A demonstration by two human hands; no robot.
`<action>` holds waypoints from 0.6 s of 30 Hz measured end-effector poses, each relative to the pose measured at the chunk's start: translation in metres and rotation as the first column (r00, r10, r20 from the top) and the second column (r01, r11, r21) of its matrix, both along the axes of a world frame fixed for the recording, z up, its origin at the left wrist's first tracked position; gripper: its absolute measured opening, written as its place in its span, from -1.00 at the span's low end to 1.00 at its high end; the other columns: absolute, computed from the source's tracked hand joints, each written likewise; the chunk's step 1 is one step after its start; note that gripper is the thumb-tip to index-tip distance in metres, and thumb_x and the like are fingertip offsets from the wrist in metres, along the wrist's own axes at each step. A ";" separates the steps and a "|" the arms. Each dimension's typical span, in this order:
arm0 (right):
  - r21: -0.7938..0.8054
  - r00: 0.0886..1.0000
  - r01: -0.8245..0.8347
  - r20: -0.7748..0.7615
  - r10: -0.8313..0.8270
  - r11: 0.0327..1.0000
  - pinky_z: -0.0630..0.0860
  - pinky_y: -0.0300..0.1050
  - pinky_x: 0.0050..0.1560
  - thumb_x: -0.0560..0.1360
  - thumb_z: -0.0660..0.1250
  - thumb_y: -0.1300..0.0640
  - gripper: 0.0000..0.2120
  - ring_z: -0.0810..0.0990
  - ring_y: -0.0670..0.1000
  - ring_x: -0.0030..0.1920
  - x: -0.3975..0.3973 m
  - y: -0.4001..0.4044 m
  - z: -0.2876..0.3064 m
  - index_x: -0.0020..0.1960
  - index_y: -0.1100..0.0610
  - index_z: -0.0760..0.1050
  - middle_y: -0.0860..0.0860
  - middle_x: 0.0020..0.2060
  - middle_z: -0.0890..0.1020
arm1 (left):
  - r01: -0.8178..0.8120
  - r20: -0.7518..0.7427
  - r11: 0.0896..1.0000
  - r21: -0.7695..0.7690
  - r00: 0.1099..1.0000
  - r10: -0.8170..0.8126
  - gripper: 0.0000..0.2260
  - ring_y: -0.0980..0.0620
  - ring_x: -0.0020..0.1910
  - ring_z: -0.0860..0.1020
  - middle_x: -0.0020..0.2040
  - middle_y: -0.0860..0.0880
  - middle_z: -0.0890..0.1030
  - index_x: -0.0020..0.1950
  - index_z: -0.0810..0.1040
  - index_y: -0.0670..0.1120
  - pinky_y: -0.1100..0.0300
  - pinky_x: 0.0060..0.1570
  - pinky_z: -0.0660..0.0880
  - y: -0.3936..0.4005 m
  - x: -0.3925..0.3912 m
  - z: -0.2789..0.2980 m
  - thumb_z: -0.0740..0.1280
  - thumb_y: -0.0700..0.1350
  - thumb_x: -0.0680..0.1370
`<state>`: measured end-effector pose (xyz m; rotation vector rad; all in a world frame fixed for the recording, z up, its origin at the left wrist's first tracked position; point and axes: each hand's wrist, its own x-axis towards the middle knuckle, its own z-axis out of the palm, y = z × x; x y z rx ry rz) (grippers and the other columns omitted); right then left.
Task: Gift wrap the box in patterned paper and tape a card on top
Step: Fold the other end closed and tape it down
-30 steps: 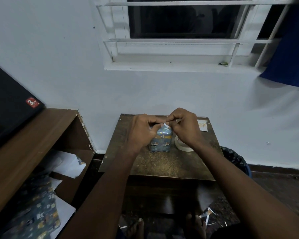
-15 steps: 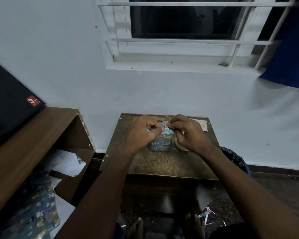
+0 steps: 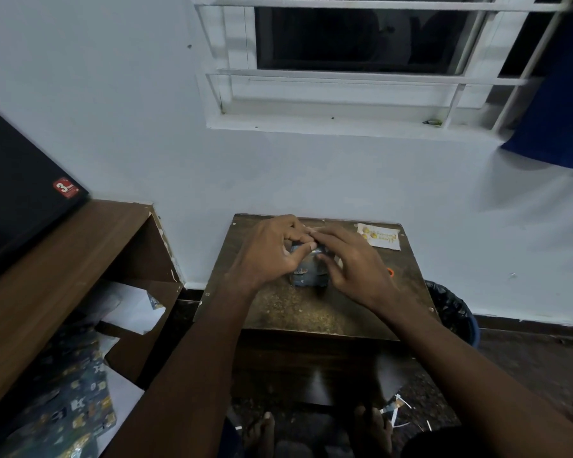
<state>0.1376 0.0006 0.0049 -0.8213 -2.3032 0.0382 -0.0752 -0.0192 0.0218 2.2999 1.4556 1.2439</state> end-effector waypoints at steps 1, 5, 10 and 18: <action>0.029 1.000 0.010 -0.013 -0.009 1.000 0.54 0.03 0.19 0.52 0.44 0.27 -0.60 0.60 0.09 0.22 0.001 0.002 -0.002 0.36 0.19 0.59 0.07 0.24 0.64 | -0.004 -0.013 1.000 0.013 1.000 0.004 -0.91 0.19 0.00 0.68 0.00 0.14 0.73 0.02 0.80 0.05 0.09 -0.06 0.65 -0.002 0.000 0.000 0.56 -0.04 0.52; 0.101 0.999 0.001 -0.035 0.003 0.995 0.58 0.04 0.07 0.46 0.50 0.38 -0.69 0.64 0.14 0.12 0.001 0.002 -0.003 0.18 0.20 0.67 0.09 0.12 0.68 | -0.030 -0.024 0.998 0.058 0.999 0.031 -0.86 0.23 0.09 0.70 0.07 0.13 0.76 0.05 0.80 0.08 0.13 -0.03 0.68 -0.008 -0.006 0.004 0.56 0.02 0.51; 0.080 1.000 0.018 -0.021 -0.017 0.997 0.59 0.10 0.04 0.48 0.49 0.33 -0.72 0.65 0.14 0.08 0.001 0.004 -0.004 0.18 0.19 0.68 0.07 0.11 0.68 | -0.146 0.127 0.988 0.041 0.982 0.140 -0.88 0.22 -0.06 0.72 -0.10 0.14 0.77 -0.14 0.79 -0.02 0.07 -0.20 0.65 -0.011 -0.002 0.003 0.48 -0.07 0.56; 0.064 1.000 0.000 0.017 -0.001 0.998 0.53 0.04 -0.04 0.48 0.46 0.29 -0.76 0.64 0.12 0.02 0.003 0.008 0.002 0.15 0.18 0.67 0.06 0.05 0.67 | -0.059 0.068 0.997 -0.042 0.996 0.062 -0.82 0.17 0.08 0.64 0.09 0.05 0.74 0.17 0.76 -0.09 0.43 -0.04 0.52 -0.010 0.001 0.006 0.50 -0.20 0.58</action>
